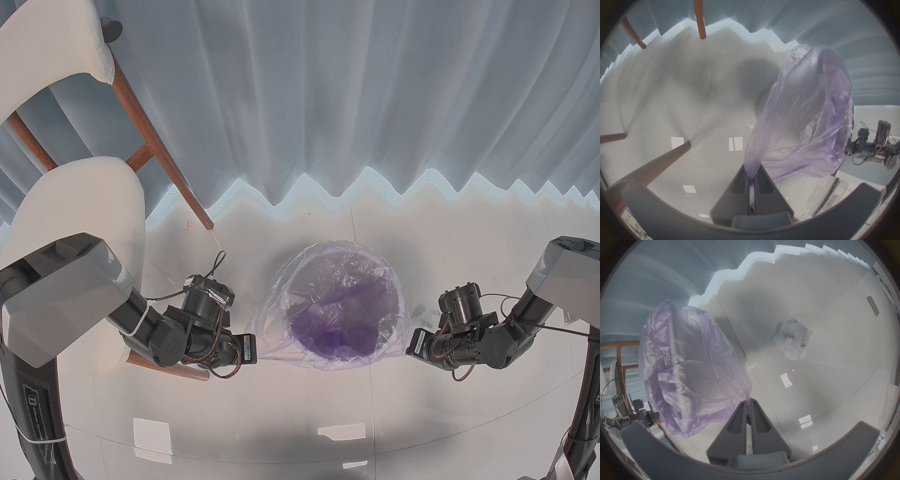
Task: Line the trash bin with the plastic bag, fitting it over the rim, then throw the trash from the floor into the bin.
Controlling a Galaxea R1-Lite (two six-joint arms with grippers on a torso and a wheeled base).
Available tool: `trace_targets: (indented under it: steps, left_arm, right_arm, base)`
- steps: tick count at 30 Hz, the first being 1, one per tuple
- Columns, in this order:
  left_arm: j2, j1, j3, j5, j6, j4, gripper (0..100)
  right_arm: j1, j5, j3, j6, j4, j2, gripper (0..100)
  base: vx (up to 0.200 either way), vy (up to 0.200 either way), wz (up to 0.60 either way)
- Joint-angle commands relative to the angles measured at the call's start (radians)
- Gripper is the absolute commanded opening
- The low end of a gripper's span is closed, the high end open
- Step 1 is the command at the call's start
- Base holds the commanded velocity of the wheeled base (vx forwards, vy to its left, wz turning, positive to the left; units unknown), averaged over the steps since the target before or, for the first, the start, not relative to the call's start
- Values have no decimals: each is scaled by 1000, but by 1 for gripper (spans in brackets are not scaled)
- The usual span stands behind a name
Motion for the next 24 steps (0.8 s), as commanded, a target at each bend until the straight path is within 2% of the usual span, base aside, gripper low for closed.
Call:
trace_targets:
  steps: [1,7,14,16,17,21,22,24]
  left_arm:
    - [3,-7,-34,0,-19,3,0]
    - [41,-9,-22,65,-19,-2,0]
    - [48,-12,-57,77,-37,-5,0]
    - [40,-15,-80,77,-82,-5,0]
    - [38,-15,-81,77,-97,-5,0]
    - [11,-14,-55,71,-108,-5,0]
    - [2,-14,-49,70,-108,-5,100]
    - [-32,-15,-29,68,-108,-5,100]
  right_arm:
    - [-22,0,-38,1,1,15,0]
    - [-26,-3,-51,2,-9,58,0]
    - [-26,-24,-113,22,-9,89,0]
    - [-26,-24,-126,44,-9,83,0]
    - [-26,-24,-121,47,-9,80,100]
    - [-26,-24,-103,48,-12,60,100]
    - [-26,-24,-92,51,-14,40,100]
    - [-26,-23,-52,51,-16,-11,100]
  base:
    - [0,0,0]
    - [0,0,0]
    - [0,0,0]
    - [0,0,0]
    - [0,0,0]
    - [0,0,0]
    - [0,0,0]
    - [0,0,0]
